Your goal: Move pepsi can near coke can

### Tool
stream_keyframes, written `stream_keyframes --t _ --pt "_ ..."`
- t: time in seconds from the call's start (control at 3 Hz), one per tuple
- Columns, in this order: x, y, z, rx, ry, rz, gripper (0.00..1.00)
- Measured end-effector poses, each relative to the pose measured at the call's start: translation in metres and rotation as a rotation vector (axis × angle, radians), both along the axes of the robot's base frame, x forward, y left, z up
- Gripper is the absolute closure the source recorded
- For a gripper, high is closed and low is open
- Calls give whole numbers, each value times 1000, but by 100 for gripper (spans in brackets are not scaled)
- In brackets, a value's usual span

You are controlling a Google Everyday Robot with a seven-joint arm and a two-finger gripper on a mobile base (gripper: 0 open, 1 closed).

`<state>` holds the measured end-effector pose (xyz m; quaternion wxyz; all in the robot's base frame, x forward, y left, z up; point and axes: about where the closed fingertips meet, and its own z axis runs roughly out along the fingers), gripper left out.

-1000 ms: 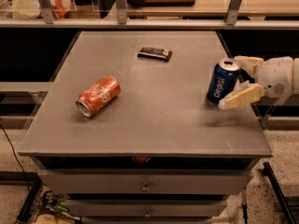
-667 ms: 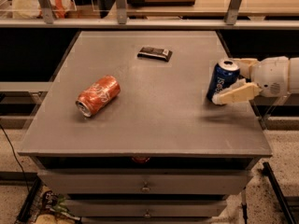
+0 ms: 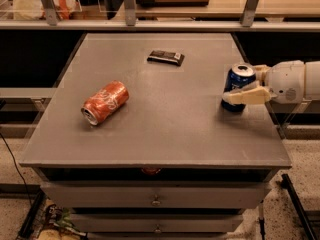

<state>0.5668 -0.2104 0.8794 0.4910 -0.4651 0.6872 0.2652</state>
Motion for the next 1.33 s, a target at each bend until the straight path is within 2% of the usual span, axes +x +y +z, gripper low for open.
stream_keyframes --t 0.33,0.67,1.0,1.33 --pt "2 0 11 22 -19 27 88" --pt "10 0 37 10 -63 61 100" --pt "13 0 77 -57 -114 88 100" --pt "14 -1 84 -60 -127 89 100"
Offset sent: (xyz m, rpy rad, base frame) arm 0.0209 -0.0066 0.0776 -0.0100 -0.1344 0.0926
